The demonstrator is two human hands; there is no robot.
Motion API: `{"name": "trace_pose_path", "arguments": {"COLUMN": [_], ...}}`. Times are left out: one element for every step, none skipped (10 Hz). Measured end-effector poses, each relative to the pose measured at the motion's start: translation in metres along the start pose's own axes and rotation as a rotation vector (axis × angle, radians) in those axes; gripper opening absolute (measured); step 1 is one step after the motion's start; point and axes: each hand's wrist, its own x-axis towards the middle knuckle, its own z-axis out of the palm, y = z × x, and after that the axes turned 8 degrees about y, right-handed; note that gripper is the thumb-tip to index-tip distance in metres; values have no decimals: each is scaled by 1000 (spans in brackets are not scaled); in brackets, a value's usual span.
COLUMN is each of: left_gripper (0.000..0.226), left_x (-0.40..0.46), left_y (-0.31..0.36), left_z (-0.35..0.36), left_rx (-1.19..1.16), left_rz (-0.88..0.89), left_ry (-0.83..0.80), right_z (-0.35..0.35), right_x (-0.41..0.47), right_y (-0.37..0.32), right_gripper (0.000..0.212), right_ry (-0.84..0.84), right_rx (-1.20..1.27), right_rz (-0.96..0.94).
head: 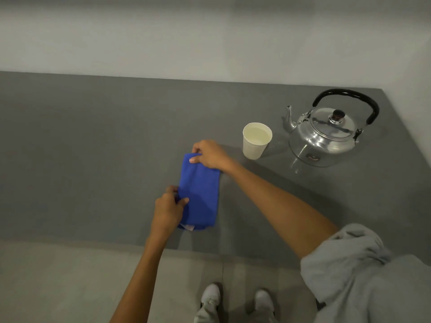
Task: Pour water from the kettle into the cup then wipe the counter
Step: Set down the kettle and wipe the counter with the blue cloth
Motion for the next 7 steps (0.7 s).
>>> {"name": "trace_pose_path", "arguments": {"left_gripper": [55, 75, 79, 83, 90, 100, 91], "left_x": [-1, -10, -17, -22, -21, -24, -29], "left_y": [5, 8, 3, -8, -12, -7, 9], "left_z": [5, 16, 35, 51, 55, 55, 58], "left_rx": [176, 299, 412, 655, 745, 748, 715], "left_rz": [78, 243, 399, 469, 476, 458, 465], "left_ry": [149, 261, 159, 98, 76, 35, 9], "right_z": [1, 4, 11, 22, 25, 17, -1], "right_x": [8, 3, -10, -23, -34, -43, -59], "right_y": [-4, -9, -12, -8, -3, -1, -1], "right_gripper": [36, 33, 33, 51, 63, 68, 57], "right_ry": [23, 63, 52, -89, -126, -134, -77], "right_rx": [-147, -223, -253, -342, -351, -216, -118], "right_rz": [-14, -60, -91, -105, -113, -85, -56]}}
